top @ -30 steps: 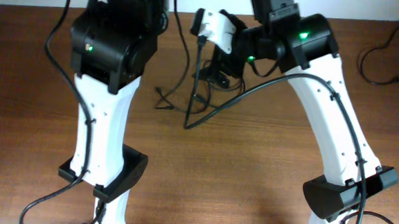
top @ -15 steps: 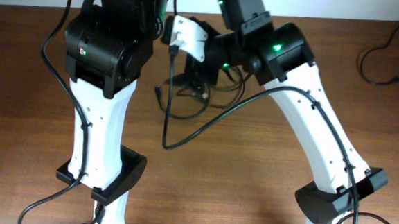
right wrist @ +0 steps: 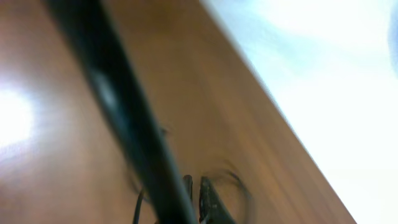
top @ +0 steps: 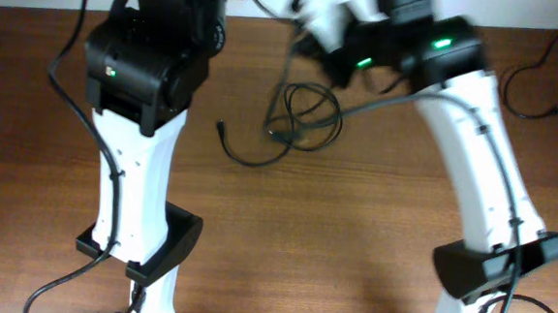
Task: Untangle cables
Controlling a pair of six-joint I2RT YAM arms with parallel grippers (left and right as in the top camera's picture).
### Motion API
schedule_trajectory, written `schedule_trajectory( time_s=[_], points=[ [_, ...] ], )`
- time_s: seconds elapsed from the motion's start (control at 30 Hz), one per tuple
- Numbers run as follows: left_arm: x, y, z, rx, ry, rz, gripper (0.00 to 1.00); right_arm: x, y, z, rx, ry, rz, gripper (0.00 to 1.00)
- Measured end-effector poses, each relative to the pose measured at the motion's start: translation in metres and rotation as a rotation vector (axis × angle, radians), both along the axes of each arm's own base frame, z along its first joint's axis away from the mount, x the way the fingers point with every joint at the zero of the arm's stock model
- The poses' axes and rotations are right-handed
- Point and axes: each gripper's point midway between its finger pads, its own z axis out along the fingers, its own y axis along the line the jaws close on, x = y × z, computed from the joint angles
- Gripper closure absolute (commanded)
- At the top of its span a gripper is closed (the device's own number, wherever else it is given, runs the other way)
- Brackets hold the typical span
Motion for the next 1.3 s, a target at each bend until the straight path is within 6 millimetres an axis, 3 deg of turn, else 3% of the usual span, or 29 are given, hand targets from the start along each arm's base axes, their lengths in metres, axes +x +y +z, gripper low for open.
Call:
schedule_trajectory(
  time_s=[0.13, 0.27, 0.4, 0.43, 0.47, 0.57, 0.6, 0.73, 0.83, 1.0, 1.17, 1.3],
  points=[
    [-0.009, 0.031, 0.006, 0.006, -0.001, 0.073, 0.01, 0.048, -0.117, -0.004, 0.034, 0.040, -0.289, 0.96],
    [-0.021, 0.055, 0.012, 0.009, 0.000, 0.121, 0.01, 0.064, -0.215, -0.010, 0.062, 0.079, -0.515, 0.96],
    [-0.024, 0.057, 0.008, 0.018, 0.021, 0.123, 0.01, 0.066, -0.266, -0.008, 0.080, 0.070, -0.626, 0.96],
    [-0.025, 0.056, 0.006, 0.021, 0.034, 0.115, 0.01, 0.066, -0.269, -0.008, 0.083, 0.072, -0.633, 0.96],
    [-0.026, 0.054, 0.001, 0.026, 0.055, 0.103, 0.01, 0.065, -0.289, -0.007, 0.094, 0.074, -0.681, 0.96],
    [-0.024, 0.046, -0.006, 0.022, 0.081, 0.058, 0.01, 0.061, -0.318, -0.006, 0.160, 0.121, -0.794, 0.96],
    [-0.022, 0.043, -0.010, 0.022, 0.094, 0.042, 0.01, 0.059, -0.338, -0.008, 0.205, 0.166, -0.905, 0.96],
    [-0.011, 0.034, -0.031, 0.039, 0.166, 0.014, 0.01, 0.050, -0.388, -0.018, 0.260, 0.243, -1.209, 0.96],
    [-0.004, 0.030, -0.048, 0.054, 0.217, 0.007, 0.01, 0.019, -0.452, -0.033, 0.298, 0.311, -1.632, 0.96],
    [0.000, 0.028, -0.055, 0.058, 0.236, 0.001, 0.01, -0.070, -0.540, -0.048, 0.392, 0.345, -2.275, 0.96],
    [0.002, 0.027, -0.053, 0.054, 0.226, 0.000, 0.01, -0.129, -0.578, -0.052, 0.532, 0.340, -2.583, 0.96],
    [0.002, 0.026, -0.053, 0.052, 0.226, -0.006, 0.01, -0.157, -0.598, -0.052, 0.608, 0.307, -2.718, 0.96]
  ],
)
